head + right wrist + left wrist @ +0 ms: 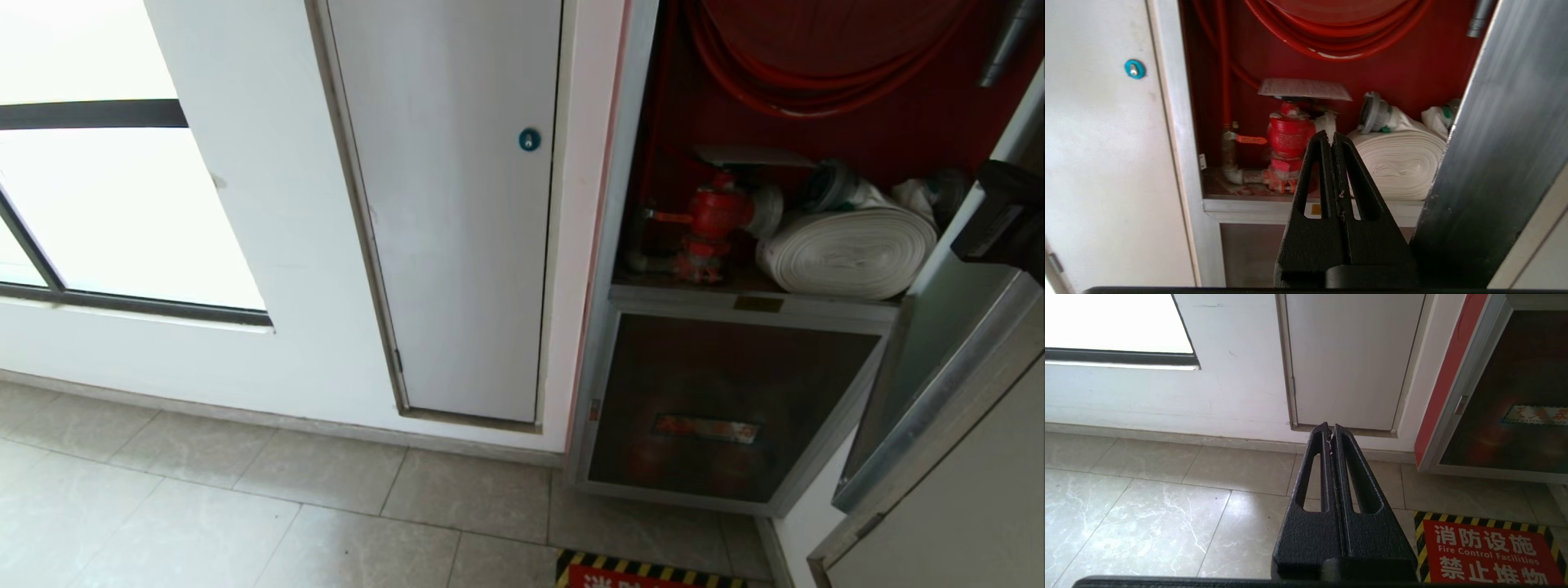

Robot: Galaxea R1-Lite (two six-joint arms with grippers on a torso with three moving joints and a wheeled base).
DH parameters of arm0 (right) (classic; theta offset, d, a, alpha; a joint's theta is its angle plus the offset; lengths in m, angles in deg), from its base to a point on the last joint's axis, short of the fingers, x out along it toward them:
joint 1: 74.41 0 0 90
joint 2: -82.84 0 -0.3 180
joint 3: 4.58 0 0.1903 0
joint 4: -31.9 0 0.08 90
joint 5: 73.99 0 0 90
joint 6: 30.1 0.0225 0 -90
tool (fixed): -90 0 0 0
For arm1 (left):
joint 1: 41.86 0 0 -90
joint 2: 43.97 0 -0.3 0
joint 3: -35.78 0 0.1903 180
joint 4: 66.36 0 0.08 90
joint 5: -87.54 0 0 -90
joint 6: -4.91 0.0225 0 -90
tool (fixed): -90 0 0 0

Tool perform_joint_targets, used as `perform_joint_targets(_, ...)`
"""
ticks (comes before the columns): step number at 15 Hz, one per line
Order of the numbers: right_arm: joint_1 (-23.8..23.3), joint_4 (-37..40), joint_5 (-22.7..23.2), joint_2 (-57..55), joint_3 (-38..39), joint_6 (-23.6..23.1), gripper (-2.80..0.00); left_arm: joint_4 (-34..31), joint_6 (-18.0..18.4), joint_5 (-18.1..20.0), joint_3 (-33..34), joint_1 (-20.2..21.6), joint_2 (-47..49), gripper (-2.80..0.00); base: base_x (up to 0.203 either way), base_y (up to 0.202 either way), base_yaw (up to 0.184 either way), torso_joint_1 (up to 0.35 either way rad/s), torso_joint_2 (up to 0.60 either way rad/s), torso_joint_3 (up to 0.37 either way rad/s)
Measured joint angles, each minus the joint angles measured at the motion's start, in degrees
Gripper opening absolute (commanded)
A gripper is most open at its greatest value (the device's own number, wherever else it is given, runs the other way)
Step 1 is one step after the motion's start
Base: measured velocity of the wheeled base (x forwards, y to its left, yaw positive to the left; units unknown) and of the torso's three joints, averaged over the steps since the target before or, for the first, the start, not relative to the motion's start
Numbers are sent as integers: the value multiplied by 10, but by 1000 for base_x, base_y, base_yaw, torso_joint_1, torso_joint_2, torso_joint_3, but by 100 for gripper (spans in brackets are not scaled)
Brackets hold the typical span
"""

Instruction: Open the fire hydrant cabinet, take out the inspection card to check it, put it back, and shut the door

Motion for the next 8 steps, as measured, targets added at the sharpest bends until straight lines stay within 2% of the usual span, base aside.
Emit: perform_joint_targets(8, -74, -2, -4, 34, 34, -10, -280, 0, 0, 0, 0, 0, 0, -280, 0, 0, 0, 0, 0, 0)
